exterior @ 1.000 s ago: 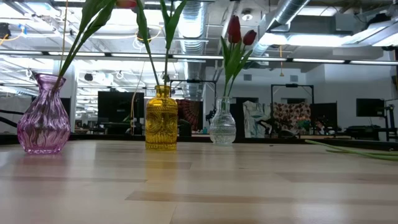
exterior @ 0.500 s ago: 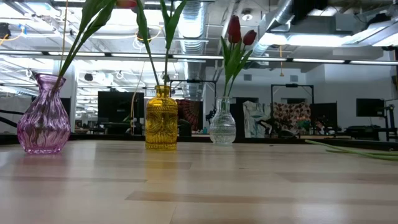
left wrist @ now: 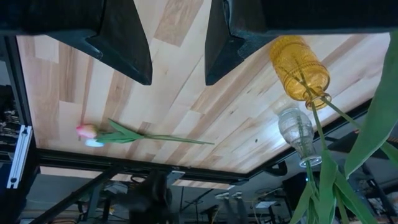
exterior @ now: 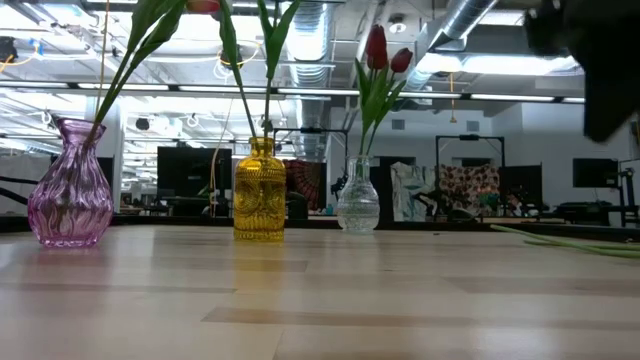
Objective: Sort flowers into vase by color
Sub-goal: Put the pink flower into the purple vase
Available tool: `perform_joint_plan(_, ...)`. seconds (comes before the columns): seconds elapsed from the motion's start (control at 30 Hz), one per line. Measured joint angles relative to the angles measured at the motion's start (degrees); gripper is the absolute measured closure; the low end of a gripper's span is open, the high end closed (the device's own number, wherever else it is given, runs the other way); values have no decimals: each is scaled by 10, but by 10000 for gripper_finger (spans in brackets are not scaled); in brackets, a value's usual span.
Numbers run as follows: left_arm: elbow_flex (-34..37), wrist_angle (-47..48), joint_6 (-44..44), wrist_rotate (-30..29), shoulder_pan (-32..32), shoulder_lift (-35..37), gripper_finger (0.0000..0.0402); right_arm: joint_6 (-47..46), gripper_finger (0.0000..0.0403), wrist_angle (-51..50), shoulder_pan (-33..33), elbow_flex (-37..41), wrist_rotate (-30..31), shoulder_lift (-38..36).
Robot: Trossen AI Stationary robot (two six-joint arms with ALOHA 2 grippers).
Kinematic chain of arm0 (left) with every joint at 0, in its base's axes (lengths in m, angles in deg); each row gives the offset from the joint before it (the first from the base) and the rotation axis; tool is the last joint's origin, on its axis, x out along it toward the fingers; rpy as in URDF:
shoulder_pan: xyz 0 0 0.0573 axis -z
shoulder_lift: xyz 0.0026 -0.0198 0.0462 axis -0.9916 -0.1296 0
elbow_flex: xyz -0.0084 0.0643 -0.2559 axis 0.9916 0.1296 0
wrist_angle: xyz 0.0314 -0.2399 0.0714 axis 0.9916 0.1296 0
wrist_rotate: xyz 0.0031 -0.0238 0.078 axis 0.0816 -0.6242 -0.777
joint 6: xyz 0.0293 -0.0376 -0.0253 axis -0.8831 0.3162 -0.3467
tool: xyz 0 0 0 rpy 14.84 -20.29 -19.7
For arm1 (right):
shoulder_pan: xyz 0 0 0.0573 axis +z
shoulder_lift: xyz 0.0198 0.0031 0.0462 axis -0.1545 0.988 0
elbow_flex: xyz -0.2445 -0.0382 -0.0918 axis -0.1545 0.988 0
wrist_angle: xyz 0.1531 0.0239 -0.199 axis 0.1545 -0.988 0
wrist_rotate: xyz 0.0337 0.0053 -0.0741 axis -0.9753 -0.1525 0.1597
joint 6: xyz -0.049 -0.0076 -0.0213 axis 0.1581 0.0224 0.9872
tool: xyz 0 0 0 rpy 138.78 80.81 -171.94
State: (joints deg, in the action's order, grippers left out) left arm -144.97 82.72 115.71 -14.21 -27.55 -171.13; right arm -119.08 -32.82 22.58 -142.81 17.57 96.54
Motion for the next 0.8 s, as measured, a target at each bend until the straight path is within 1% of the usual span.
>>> perform_joint_plan(0.17,0,0,0,0,0,0,265,-53,200,76,19,73,-36,0)
perform_joint_plan(0.27,0,0,0,0,0,0,265,-60,200,132,28,108,-54,0)
perform_joint_plan(0.37,0,0,0,0,0,0,265,-61,200,178,33,135,-57,0)
perform_joint_plan(0.57,0,0,0,0,0,0,265,-68,200,220,35,169,-58,0)
perform_joint_plan(0.8,0,0,0,0,0,0,265,-70,201,230,35,198,-58,0)
